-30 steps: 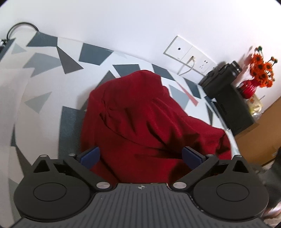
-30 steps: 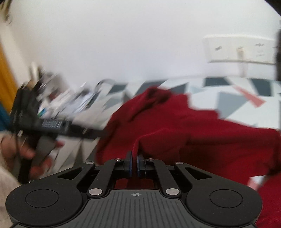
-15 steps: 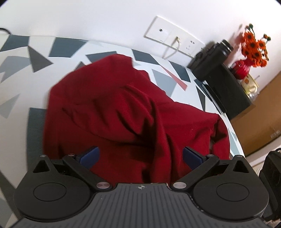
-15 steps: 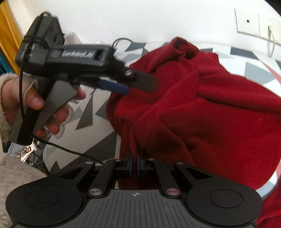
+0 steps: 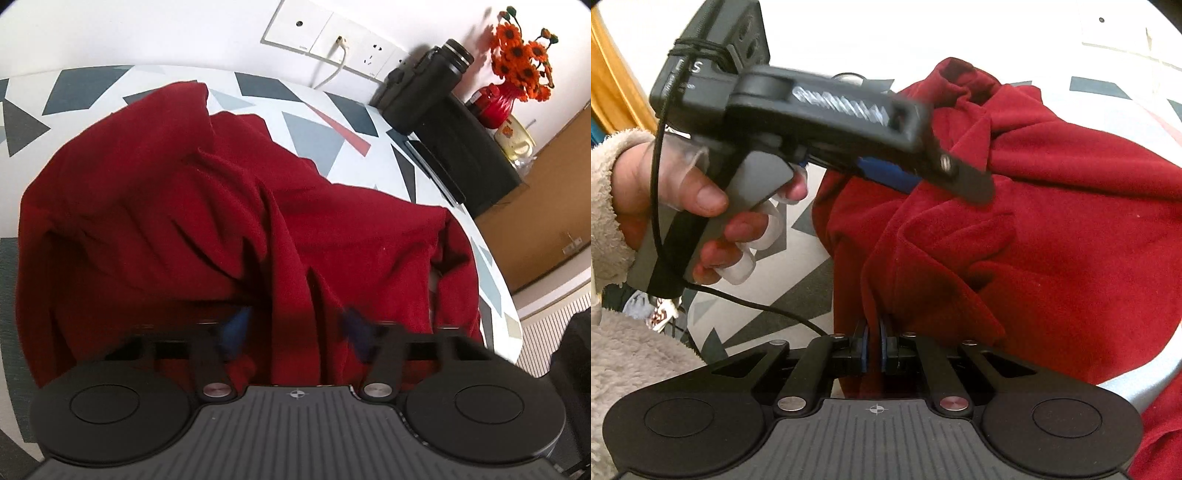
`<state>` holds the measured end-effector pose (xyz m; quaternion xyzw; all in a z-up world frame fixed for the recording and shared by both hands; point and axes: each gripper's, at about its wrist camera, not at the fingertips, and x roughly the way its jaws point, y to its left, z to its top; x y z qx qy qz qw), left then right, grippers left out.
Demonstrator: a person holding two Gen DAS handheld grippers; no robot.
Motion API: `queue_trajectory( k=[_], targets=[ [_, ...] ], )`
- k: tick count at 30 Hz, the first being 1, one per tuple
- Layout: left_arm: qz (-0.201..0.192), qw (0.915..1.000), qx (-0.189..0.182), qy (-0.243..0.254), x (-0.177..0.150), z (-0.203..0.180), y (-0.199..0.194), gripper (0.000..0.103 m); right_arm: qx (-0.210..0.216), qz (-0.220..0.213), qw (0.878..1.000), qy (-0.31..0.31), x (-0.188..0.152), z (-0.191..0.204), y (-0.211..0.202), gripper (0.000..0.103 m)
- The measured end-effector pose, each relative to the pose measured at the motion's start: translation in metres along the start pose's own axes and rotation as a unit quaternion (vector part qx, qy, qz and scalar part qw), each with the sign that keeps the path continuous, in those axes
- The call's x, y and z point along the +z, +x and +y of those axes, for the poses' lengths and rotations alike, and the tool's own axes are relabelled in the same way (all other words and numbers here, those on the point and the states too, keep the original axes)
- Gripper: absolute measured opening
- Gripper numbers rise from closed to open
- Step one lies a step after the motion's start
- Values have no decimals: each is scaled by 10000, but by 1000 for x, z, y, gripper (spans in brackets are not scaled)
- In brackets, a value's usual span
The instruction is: Fold clothes
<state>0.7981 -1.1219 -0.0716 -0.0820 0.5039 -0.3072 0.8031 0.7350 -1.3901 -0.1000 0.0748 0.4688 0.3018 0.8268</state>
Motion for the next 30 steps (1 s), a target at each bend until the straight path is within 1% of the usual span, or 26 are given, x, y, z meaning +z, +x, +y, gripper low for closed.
queue_trajectory(
  k=[1,2,3,4,5,6,7,8,9,11,12,13,14,15,16,18,19,23,24,25,26,27,28,29,30],
  targets=[
    [-59,10000,12,-29,0,1,-3,9,-6,-23,10000,-45,2,1,-3,22],
    [-191,9998,32,-60,0,2,-9,6,-8,-92,9999,-119,4,1,-8,27],
    [-332,9994,55,-77,0,4,-16,6,-41,-202,9996,-202,5,1,-16,32],
    [-504,9987,93,-46,0,5,-26,4,-101,-330,9991,-241,7,0,-25,35],
    [-677,9976,133,-17,1,6,-36,4,-166,-463,9984,-262,9,-3,-35,42],
    [-843,9963,183,-9,0,8,-46,3,-229,-634,9974,-236,11,-7,-46,48],
    [-986,9948,247,-52,0,13,-57,3,-290,-819,9960,-193,13,-13,-57,52],
    [-1108,9933,312,-123,0,18,-66,3,-434,-978,9942,-83,14,-22,-67,60],
    [-1155,9922,377,-295,-1,25,-72,3,-608,-1126,9918,52,16,-32,-76,67],
    [-1236,9891,495,-622,-2,39,-81,3,-978,-1344,9853,405,19,-56,-90,68],
    [-1222,9887,500,-714,-2,43,-81,6,-1140,-1357,9820,660,20,-68,-91,67],
    [-1157,9893,476,-753,-1,42,-79,21,-1281,-1345,9783,919,21,-81,-91,67],
    [-1064,9911,360,-715,-1,38,-75,33,-1419,-1328,9738,1180,22,-93,-90,65],
    [-986,9926,251,-662,0,34,-71,59,-1530,-1330,9703,1317,23,-101,-89,65],
    [-953,9938,180,-550,0,27,-66,68,-1631,-1341,9673,1407,23,-108,-88,65],
    [-835,9959,176,-301,1,13,-52,68,-1823,-1262,9634,1510,24,-117,-82,65],
    [-725,9967,227,-273,3,9,-42,68,-1881,-1186,9624,1559,24,-120,-78,65],
    [-278,9981,397,-373,11,5,1,67,-2162,-939,9572,1679,17,-127,-60,66],
    [-215,9985,410,-289,10,3,5,61,-2247,-884,9554,1701,15,-127,-56,66],
    [-152,9988,422,-205,9,0,9,29,-2320,-841,9536,1725,14,-129,-52,67],
    [-99,9989,429,-132,8,-1,12,9,-2351,-859,9527,1726,14,-131,-50,69],
    [-111,9990,423,-117,7,-1,11,6,-2366,-897,9521,1717,13,-132,-48,68],
    [-231,9987,424,-174,6,0,4,6,-2324,-951,9533,1678,13,-132,-48,66],
    [-411,9981,408,-223,4,3,-6,6,-2226,-994,9567,1593,13,-131,-47,50],
    [-601,9968,479,-238,3,6,-19,5,-2156,-1006,9592,1529,15,-131,-48,22]
  ],
)
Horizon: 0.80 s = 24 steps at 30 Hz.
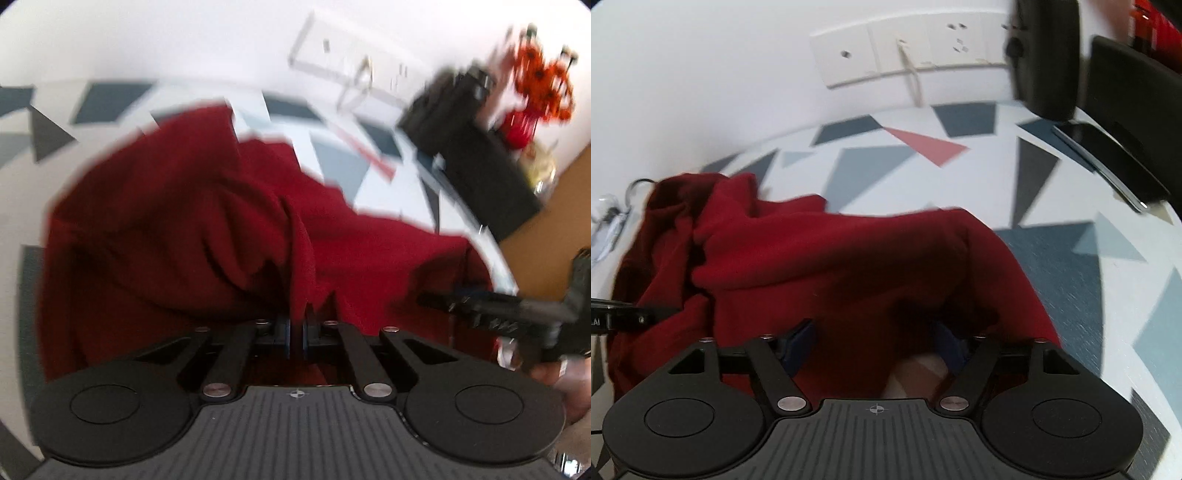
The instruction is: Fold clothes
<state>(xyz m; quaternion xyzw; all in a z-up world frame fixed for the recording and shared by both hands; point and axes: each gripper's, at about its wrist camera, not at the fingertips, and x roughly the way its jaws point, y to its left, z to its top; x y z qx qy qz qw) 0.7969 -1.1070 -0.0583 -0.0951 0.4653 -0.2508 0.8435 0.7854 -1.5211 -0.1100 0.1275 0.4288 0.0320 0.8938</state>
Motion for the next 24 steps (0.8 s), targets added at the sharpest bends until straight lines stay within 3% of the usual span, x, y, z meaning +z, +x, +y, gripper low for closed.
queue_trajectory(
  k=[1,2,6,9,12,15,20,24],
  targets=[
    [-201,9998,81,-36,1,5,-13,5,62,-3,10000,-45,2,0,-1,11],
    [-436,9987,209,-129,3,15,-30,5,123,-6,9999,-90,5,-1,-1,7],
    [-1375,9836,870,-781,4,67,-103,5,89,-605,9980,185,11,-17,-27,5],
    [-1745,9683,1411,-1098,-6,100,-144,5,-142,-897,9947,474,12,-32,-48,5],
    [-1699,9582,1775,-1467,-30,127,-160,5,-438,-983,9914,743,7,-48,-62,4],
    [-1488,9513,1961,-1854,-56,146,-158,5,-604,-557,9920,956,-3,-61,-62,4],
    [-1317,9402,2159,-2282,-86,167,-155,5,-796,-50,9939,768,-17,-55,-63,9],
    [-1238,9367,2300,-2331,-86,174,-158,15,-687,-545,9925,853,-9,-46,-79,23]
  ],
)
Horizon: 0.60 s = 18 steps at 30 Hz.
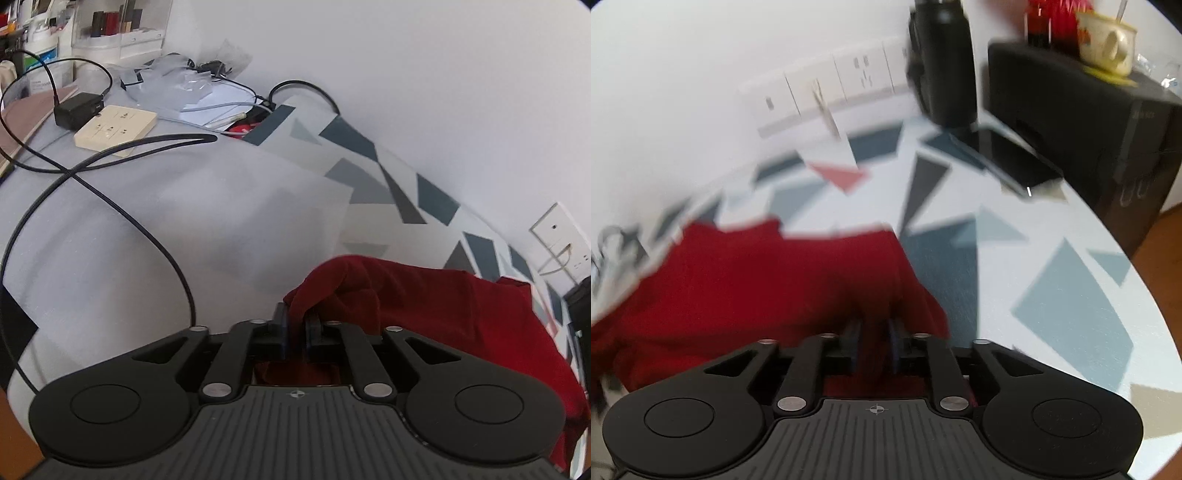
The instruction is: Fold clothes
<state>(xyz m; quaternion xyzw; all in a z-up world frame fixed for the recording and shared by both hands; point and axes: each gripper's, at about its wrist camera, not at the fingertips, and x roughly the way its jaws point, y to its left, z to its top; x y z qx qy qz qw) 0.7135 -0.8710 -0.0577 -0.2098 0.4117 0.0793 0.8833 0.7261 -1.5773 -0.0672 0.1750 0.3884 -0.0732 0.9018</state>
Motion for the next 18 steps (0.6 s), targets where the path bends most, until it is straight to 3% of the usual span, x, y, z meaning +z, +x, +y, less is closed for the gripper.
queue_trajectory(
  k=[2,5,6,7,9,13,14,15,16,17,18],
  targets=[
    [-152,9995,26,285,6,-9,-5,25,30,-379,9992,-104,8,9,-5,28],
    [-498,9934,-158,1022,15,-38,-11,48,84,-522,9981,-310,21,24,6,41],
    [-573,9898,-253,1279,17,-49,-11,60,79,-562,9976,-397,25,30,14,43],
    [-497,9866,-416,1496,19,-61,-4,62,68,-607,9969,-501,28,35,22,46],
    [-332,9784,-731,1907,21,-86,10,62,-18,-632,9952,-749,33,47,40,65],
    [340,9664,-905,2381,16,-121,66,63,141,-252,9884,-1493,33,71,78,68],
    [450,9635,-822,2507,13,-126,78,63,210,-101,9854,-1688,32,77,86,67],
    [546,9605,-748,2625,11,-130,89,63,334,78,9828,-1813,29,81,92,54],
    [589,9579,-700,2723,8,-131,94,63,481,268,9800,-1911,26,84,96,41],
    [632,9551,-653,2820,5,-131,100,61,588,410,9780,-1961,23,86,96,6],
    [647,9522,-617,2919,3,-131,104,47,681,533,9761,-1992,20,88,94,4]
  ],
)
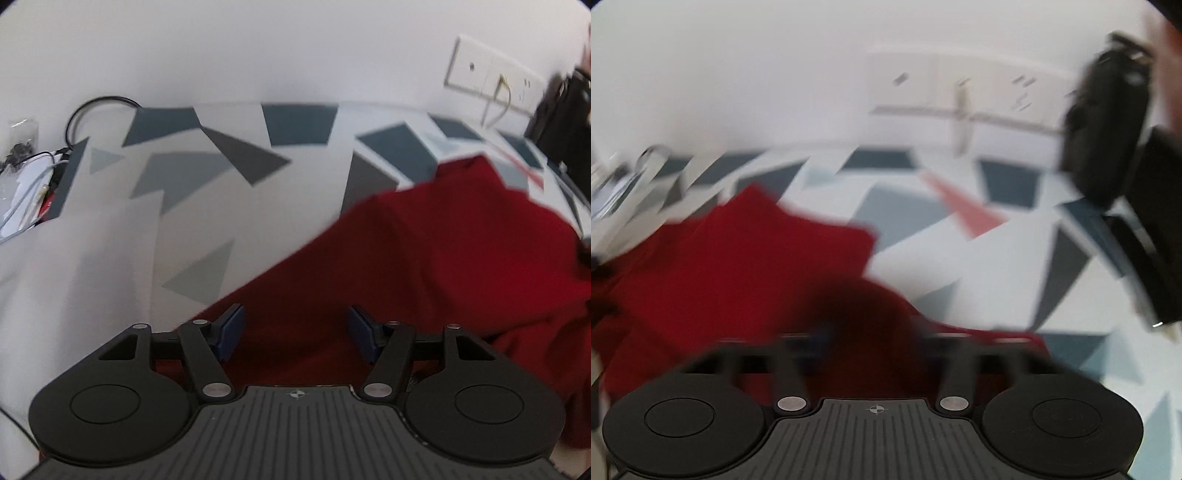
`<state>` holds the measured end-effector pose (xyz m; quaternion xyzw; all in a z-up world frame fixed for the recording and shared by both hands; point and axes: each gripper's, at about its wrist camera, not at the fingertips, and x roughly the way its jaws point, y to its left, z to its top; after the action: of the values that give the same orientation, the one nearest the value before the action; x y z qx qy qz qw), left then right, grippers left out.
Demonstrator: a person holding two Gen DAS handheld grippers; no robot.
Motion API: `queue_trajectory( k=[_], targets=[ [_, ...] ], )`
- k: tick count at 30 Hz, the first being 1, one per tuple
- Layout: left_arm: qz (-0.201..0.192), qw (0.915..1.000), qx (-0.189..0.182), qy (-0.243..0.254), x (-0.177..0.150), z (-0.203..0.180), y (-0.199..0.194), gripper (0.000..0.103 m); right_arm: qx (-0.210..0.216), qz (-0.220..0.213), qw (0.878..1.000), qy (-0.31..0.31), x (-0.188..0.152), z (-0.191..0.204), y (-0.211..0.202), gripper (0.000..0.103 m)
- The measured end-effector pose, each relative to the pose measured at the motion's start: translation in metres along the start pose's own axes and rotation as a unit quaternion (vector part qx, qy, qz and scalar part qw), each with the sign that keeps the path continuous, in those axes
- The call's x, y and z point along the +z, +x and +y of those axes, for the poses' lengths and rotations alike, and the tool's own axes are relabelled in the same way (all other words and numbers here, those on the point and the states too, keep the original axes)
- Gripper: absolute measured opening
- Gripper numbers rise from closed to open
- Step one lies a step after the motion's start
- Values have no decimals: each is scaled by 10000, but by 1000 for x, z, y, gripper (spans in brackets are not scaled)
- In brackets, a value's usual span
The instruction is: Fold clothes
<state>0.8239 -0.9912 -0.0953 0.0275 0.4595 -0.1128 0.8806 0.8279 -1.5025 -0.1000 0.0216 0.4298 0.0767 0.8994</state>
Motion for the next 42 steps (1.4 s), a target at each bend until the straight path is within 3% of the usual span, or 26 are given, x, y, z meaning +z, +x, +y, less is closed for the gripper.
queue_trajectory(
  k=[1,2,7,11,16,18,20,23,24,27,30,32,33,34,38,42],
  targets=[
    [-45,9999,4,105,-3,0,-3,7,164,-8,9999,-14,-3,3,-6,4],
    [9,9999,-60,161,-4,2,-5,2,348,-61,9994,-20,-7,7,-14,4],
    [8,9992,-291,275,-15,13,-26,1,671,-166,9957,-617,-29,38,-61,4],
    [128,9992,-389,28,-30,29,-36,1,807,318,9910,-1017,-50,60,-59,4],
    [159,9986,-431,-246,-41,41,-42,1,977,691,9920,-413,-51,59,-54,9],
    [156,9986,-421,-270,-40,41,-40,2,1042,600,9924,-270,-39,56,-62,27],
    [143,9985,-408,-326,-39,40,-39,2,1086,265,9937,-93,-24,47,-76,31],
    [110,9981,-394,-462,-39,40,-38,3,797,-386,9951,446,0,22,-96,39],
    [94,9979,-383,-513,-39,40,-39,5,630,-557,9943,662,5,12,-100,41],
    [-71,9979,-287,-584,-38,35,-54,9,292,-540,9882,1404,5,-22,-102,41],
    [-295,9967,-602,-468,-33,20,-79,12,257,-368,9867,1563,-11,-37,-105,41],
    [-321,9946,-909,-392,-30,3,-88,34,126,-135,9897,1420,-26,-35,-103,41],
    [-285,9930,-1086,-361,-29,-7,-89,60,74,-33,9905,1374,-35,-34,-101,41],
    [-168,9907,-1310,-321,-29,-19,-88,69,50,55,9904,1384,-42,-32,-98,41],
    [541,9746,-2171,41,-35,-73,-65,69,-106,146,9890,1466,-60,-29,-95,42],
    [1199,9628,-2393,362,-43,-125,-34,70,-442,36,9879,1485,-68,-32,-101,45]
  ],
)
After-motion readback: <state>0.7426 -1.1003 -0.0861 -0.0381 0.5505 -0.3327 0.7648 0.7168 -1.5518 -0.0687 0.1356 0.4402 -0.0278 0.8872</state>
